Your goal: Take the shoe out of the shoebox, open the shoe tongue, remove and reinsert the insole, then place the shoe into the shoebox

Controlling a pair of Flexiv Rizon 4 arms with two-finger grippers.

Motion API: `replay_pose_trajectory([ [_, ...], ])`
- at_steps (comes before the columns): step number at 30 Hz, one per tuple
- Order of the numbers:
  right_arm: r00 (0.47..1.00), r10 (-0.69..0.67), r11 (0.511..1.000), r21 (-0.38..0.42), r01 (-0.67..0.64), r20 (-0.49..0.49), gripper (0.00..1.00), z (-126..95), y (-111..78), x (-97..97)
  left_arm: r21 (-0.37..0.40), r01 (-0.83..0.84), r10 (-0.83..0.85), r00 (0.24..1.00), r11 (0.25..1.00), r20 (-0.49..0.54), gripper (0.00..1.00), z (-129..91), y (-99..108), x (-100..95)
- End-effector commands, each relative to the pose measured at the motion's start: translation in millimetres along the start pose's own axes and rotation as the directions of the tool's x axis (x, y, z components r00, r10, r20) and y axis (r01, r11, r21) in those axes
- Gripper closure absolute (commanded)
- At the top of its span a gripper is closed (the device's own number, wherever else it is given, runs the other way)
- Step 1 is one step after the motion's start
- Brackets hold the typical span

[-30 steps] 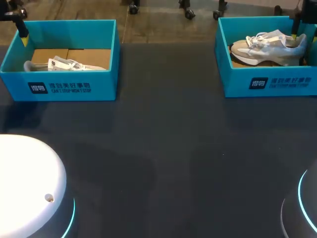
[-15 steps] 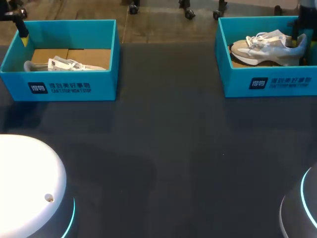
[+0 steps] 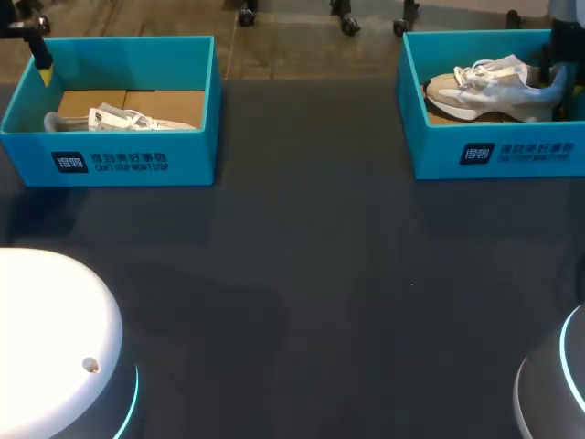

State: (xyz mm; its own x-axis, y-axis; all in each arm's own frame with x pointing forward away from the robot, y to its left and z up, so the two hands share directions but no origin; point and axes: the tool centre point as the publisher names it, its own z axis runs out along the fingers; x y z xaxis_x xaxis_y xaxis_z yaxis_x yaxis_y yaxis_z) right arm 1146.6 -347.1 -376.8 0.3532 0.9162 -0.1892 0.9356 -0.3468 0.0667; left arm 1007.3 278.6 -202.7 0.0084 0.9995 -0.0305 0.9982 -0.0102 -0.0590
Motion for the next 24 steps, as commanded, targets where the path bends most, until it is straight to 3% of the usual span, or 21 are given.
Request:
replay_pose_trajectory([
  [1, 1.000, 0.003, 1.000, 0.019, -0.003, -0.001, 0.70, 10, 4.6, -0.2, -0.004, -0.001, 0.001, 1.000, 1.000, -0.001, 0.00, 0, -2, 0.3],
  [2, 1.000, 0.002, 1.000, 0.023, -0.002, 0.000, 0.95, 11, 3.6, -0.6, -0.004, -0.001, 0.001, 1.000, 1.000, -0.001, 0.00, 0, -2, 0.3],
  [3, 1.000, 0.002, 1.000, 0.024, -0.002, 0.001, 1.00, 11, 3.1, -0.7, -0.004, -0.001, 0.001, 1.000, 1.000, -0.001, 0.00, 0, -2, 0.3],
  [8, 1.000, -0.012, 1.000, 0.009, 0.012, -0.001, 1.00, -1, -6.0, -6.0, -0.004, -0.001, 0.001, 1.000, 1.000, -0.001, 0.00, 0, -2, 0.3],
  [24, 0.998, -0.056, 0.996, -0.062, 0.058, 0.038, 1.00, -86, -25.1, -20.5, -0.004, -0.001, 0.001, 1.000, 1.000, -0.001, 0.00, 0, -2, 0.3],
])
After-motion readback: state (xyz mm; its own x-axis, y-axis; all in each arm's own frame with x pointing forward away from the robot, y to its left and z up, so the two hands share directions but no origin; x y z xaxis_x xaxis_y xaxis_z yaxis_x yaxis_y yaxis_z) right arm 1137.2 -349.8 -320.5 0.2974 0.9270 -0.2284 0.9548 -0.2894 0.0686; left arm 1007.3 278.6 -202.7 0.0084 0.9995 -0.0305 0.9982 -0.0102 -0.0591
